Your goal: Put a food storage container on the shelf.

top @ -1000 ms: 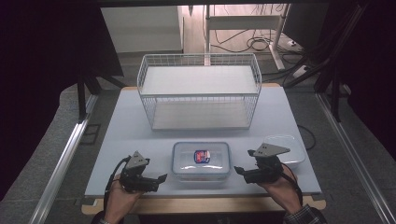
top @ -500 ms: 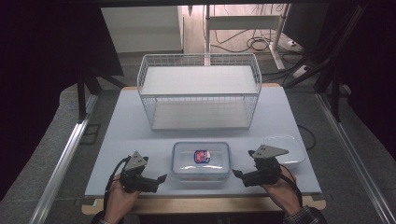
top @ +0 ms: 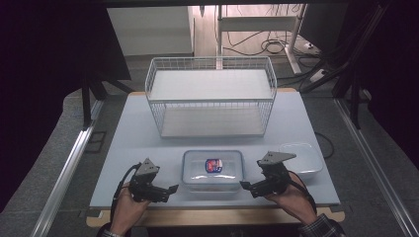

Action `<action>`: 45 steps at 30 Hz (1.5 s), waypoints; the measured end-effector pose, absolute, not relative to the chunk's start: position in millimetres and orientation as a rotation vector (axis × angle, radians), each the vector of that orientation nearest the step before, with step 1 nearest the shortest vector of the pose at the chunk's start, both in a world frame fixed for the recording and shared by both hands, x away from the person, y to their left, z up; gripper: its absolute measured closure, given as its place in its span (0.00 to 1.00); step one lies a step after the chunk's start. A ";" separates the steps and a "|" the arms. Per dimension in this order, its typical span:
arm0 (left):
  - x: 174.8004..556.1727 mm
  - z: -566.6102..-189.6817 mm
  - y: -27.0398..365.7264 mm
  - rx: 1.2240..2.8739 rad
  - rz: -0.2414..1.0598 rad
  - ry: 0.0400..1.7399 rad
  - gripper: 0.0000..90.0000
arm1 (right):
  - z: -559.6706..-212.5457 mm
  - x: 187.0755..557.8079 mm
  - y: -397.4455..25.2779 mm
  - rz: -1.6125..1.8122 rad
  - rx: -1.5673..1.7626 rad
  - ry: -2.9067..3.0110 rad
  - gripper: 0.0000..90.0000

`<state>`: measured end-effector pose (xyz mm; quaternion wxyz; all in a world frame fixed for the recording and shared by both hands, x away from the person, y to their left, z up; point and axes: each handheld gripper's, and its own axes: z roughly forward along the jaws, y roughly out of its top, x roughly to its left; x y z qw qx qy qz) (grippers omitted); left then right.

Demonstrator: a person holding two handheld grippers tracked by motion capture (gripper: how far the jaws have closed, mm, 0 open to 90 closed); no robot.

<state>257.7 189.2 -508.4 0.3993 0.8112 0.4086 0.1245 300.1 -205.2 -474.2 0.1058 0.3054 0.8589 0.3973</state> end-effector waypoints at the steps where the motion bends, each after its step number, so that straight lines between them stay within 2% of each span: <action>1: 258.3 -507.2 189.6 2.050 0.312 1.026 0.02 | -473.2 300.6 -203.5 1.168 0.899 2.538 0.03; 3: 259.5 -504.3 189.8 2.023 0.284 1.008 0.01 | -470.9 300.4 -201.8 1.158 0.906 2.561 0.08; 6: 261.8 -501.9 185.8 2.017 0.264 0.985 0.03 | -468.9 300.2 -199.0 1.149 0.898 2.614 0.10; 9: 265.3 -498.6 179.9 2.042 0.284 0.972 0.04 | -468.9 301.0 -196.0 1.121 0.900 2.624 0.11; 16: 288.7 -496.9 170.4 2.042 0.219 0.985 0.07 | -470.5 316.1 -189.5 1.136 0.916 2.616 0.11; 20: 304.9 -500.4 164.0 2.048 0.114 0.997 0.04 | -477.7 330.3 -184.6 1.149 0.971 2.658 0.09; 28: 325.8 -514.3 152.4 2.046 -0.203 0.935 0.01 | -490.8 347.7 -183.1 1.245 1.111 2.788 0.04; 34: 327.8 -521.1 156.3 2.000 -0.281 0.959 0.00 | -497.7 353.9 -181.8 1.287 1.178 2.834 0.04; 37: 323.1 -517.1 159.9 2.003 -0.295 0.975 0.06 | -494.7 351.6 -184.3 1.283 1.186 2.832 0.10; 42: 308.4 -515.3 169.7 1.966 -0.310 0.987 0.24 | -491.7 347.2 -192.8 1.312 1.234 2.838 0.23; 45: 301.0 -513.9 170.2 1.956 -0.287 0.997 0.28 | -489.6 343.6 -195.9 1.319 1.243 2.840 0.28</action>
